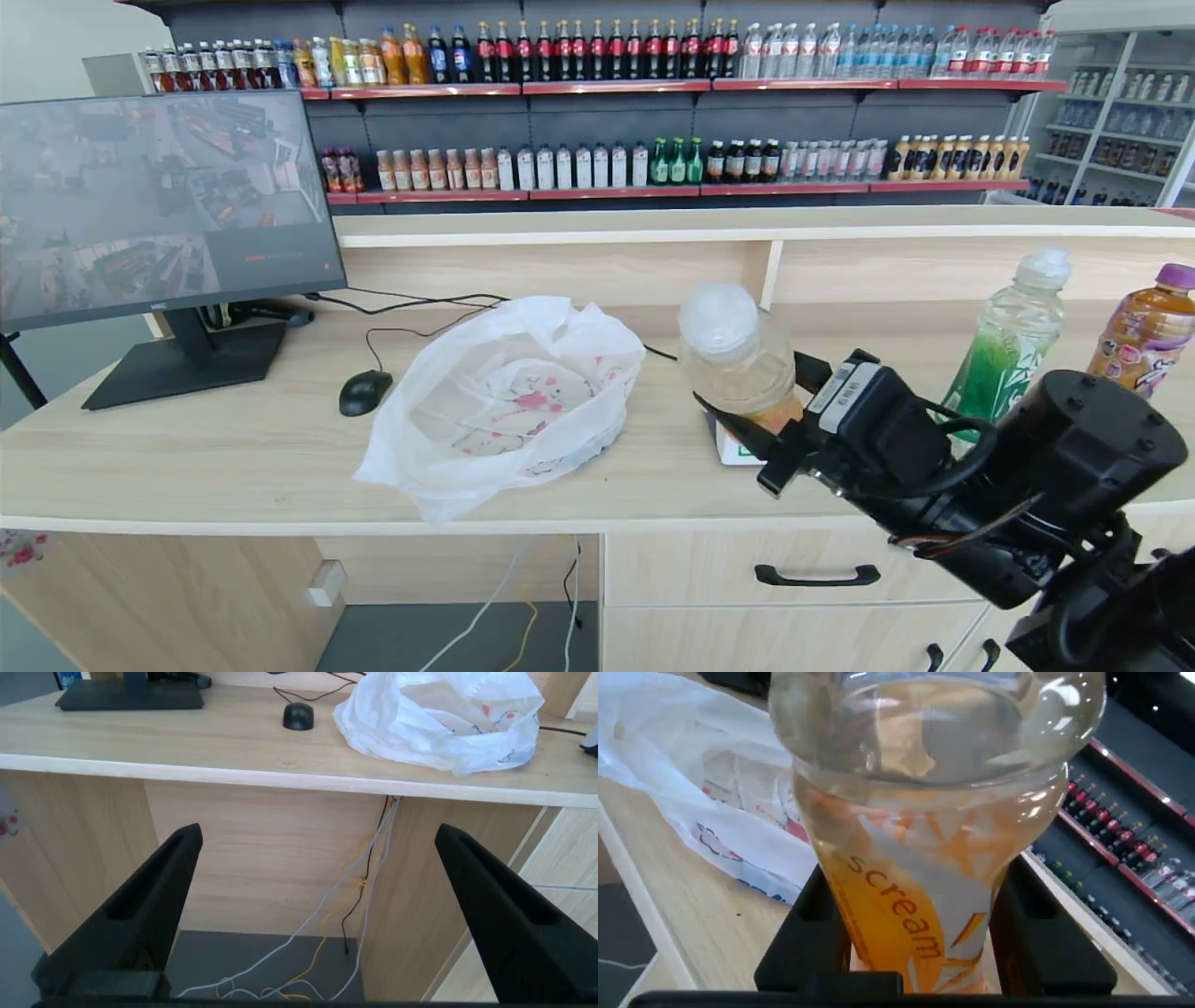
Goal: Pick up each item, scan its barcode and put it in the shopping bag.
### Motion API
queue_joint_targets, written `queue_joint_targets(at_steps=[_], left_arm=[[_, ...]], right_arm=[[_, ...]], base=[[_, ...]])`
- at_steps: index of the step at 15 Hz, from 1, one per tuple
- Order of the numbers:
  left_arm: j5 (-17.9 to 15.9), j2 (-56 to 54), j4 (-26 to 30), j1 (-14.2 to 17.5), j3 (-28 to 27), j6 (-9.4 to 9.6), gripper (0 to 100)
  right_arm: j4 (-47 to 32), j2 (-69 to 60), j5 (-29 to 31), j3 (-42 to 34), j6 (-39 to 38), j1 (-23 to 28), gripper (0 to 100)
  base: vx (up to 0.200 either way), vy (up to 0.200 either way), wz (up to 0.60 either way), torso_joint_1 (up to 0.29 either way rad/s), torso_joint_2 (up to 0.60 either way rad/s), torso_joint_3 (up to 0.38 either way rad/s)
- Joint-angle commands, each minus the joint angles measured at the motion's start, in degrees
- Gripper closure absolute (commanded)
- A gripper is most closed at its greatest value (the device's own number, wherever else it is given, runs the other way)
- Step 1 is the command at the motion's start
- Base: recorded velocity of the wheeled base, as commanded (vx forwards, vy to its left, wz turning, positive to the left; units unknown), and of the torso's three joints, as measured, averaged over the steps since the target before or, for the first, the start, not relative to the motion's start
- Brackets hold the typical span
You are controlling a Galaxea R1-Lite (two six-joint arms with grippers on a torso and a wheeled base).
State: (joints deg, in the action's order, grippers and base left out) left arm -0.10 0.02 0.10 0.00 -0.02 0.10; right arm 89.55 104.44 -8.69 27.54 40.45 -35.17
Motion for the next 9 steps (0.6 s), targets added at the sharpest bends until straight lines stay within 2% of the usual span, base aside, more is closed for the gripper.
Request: queue_joint_targets(at_steps=[1,2,3,4,6,9], left_arm=[[0.01,-0.02,-0.01,0.00,-0.06,-0.01,0],[0.01,-0.02,-0.01,0.00,0.02,-0.01,0],[0.01,-0.02,-0.01,0.00,0.02,-0.01,0],[0.01,-0.02,-0.01,0.09,0.02,-0.01,0],[0.01,-0.02,-0.01,0.00,0.02,-0.01,0],[0.01,-0.02,-0.01,0.00,0.02,-0.01,0]], right_arm=[[0.45,5.78,-2.38,5.16,4.46,0.63,100],[0.45,7.18,-4.23,7.97,8.86,2.04,100],[0.45,7.18,-4.23,7.97,8.86,2.04,100],[0.45,11.14,-12.58,13.07,14.66,5.90,100],[0.45,13.42,-19.43,17.11,19.05,10.47,100],[0.45,15.45,-24.62,18.96,23.18,14.16,100]], base=[[0.000,0.000,0.00,0.000,0.00,0.000],[0.000,0.000,0.00,0.000,0.00,0.000],[0.000,0.000,0.00,0.000,0.00,0.000],[0.000,0.000,0.00,0.000,0.00,0.000],[0.000,0.000,0.00,0.000,0.00,0.000],[0.000,0.000,0.00,0.000,0.00,0.000]])
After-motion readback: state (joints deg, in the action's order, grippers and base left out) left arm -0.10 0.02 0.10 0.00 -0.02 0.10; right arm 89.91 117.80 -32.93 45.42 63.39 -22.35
